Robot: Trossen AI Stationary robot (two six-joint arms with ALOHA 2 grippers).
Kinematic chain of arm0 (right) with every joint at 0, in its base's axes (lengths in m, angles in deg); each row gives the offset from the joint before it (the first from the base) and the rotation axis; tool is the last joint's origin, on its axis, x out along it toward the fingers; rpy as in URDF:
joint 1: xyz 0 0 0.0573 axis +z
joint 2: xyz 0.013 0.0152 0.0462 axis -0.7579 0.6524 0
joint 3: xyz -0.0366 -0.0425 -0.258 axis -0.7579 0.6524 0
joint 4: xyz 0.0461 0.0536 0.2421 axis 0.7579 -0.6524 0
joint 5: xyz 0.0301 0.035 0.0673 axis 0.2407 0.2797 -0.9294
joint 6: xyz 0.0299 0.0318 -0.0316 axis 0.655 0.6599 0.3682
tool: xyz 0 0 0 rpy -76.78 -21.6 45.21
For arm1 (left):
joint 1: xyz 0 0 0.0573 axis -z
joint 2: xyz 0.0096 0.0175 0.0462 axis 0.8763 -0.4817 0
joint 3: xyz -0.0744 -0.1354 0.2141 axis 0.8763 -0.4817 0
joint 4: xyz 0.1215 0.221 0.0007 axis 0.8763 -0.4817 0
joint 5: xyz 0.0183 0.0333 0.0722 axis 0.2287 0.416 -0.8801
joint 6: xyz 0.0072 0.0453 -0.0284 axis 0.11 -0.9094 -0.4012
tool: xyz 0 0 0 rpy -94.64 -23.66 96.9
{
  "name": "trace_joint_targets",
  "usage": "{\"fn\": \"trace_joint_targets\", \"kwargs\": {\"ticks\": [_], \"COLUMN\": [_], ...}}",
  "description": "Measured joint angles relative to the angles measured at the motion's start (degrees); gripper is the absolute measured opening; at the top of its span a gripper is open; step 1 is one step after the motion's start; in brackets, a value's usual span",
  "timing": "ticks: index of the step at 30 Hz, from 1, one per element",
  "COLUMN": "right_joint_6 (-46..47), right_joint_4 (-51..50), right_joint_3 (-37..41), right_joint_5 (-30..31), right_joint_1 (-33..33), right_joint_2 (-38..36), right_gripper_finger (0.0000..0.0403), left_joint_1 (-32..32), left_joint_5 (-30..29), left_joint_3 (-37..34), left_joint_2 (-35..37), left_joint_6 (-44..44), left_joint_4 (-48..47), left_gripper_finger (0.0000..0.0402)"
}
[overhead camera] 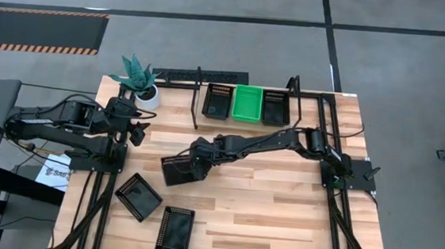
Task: Stack baskets on shelf by color
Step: Stack the black basket on top of the black basket on the shelf
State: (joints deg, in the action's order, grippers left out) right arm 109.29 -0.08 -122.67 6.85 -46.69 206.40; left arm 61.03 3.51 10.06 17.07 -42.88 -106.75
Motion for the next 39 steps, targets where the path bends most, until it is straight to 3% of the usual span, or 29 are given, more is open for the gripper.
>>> {"fn": "trace_joint_targets", "kwargs": {"ticks": [11,19,28,39], "right_joint_6": [1.3,4.8,6.6,8.1], "right_joint_4": [1.3,7.8,7.8,10.9], "right_joint_3": [1.2,1.2,1.4,1.5], "right_joint_5": [0.0,0.0,4.8,4.3], "right_joint_1": [0.1,2.4,3.7,4.5], "right_joint_2": [-0.8,-1.9,-1.8,2.2], "right_gripper_finger": [0.0169,0.0164,0.0164,0.0163], "left_joint_1": [0.0,0.0,0.0,0.0], "left_joint_5": [0.3,0.7,0.8,0.5], "left_joint_3": [0.0,0.0,0.0,0.0], "left_joint_2": [0.0,0.0,0.0,0.0], "left_joint_6": [1.0,1.0,1.1,1.2], "left_joint_4": [0.0,0.0,0.0,0.0], "left_gripper_finger": [0.0236,0.0236,0.0236,0.0236]}}
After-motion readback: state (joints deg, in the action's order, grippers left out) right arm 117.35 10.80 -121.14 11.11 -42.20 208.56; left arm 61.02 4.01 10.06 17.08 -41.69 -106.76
